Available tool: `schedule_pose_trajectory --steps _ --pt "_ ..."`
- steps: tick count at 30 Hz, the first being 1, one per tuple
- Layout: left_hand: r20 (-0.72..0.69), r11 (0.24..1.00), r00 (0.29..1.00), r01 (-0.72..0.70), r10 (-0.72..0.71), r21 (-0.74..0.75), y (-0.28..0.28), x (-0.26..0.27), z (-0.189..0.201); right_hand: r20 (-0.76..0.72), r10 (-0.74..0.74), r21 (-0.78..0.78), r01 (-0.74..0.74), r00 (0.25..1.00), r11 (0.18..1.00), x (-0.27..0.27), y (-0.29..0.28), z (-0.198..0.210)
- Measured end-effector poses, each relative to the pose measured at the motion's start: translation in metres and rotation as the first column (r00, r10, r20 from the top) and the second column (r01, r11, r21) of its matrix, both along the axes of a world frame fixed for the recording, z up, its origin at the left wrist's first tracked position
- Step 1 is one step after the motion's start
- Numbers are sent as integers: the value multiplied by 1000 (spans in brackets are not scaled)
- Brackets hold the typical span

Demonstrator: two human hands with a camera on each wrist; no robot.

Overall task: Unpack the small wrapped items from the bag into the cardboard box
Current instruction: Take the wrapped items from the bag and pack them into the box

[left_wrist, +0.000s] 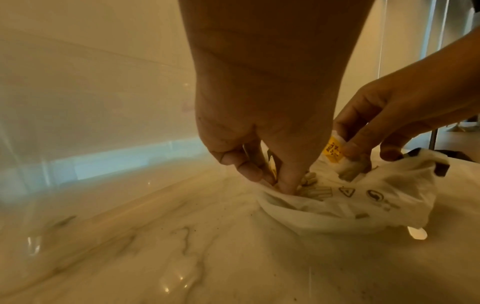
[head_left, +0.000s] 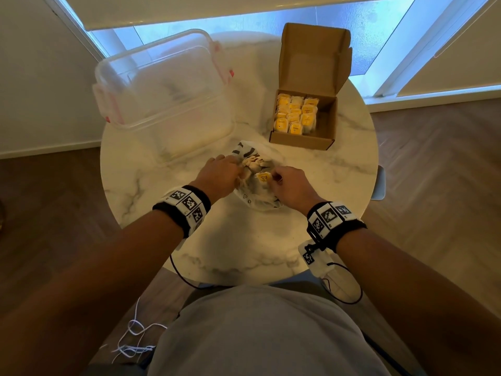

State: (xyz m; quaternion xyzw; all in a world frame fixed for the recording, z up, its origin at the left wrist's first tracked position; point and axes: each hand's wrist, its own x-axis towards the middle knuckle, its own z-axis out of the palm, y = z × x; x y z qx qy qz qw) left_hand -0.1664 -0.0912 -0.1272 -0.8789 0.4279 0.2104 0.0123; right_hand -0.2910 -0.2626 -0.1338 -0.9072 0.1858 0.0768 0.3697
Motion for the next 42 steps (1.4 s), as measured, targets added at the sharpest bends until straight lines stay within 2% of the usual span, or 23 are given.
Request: schedule_pose_trajectory --steps 3,7,13,17,21,27,30,33,42 --pt "-16 998 1000 -17 16 -53 0 -1 -3 1 -3 11 3 1000 1000 -1 -2 0" --pt "-124 978 991 -78 54 -192 4 2 -1 2 -23 21 23 1000 1000 0 -6 1" --pt "-271 903 962 -121 5 -413 7 8 10 34 -50 34 48 998 998 2 -10 0" --pt "-386 897 921 -131 -48 -423 4 4 18 79 -61 54 57 995 997 6 -9 4" --pt "-465 890 884 -186 -33 -417 0 -1 22 101 -72 90 63 992 994 12 -11 7" --pt "-391 919 914 -58 -108 -390 -3 -1 22 113 -64 125 50 992 991 13 -14 7" --pt "-373 882 926 -124 -63 -456 -3 -1 21 103 -12 116 0 995 993 11 -16 6" --pt "-435 826 900 -267 30 -497 -7 -4 28 103 47 143 -61 994 988 10 -18 5" --pt "-283 818 955 -235 92 -525 -21 -2 33 115 72 153 -89 991 984 10 -21 19"
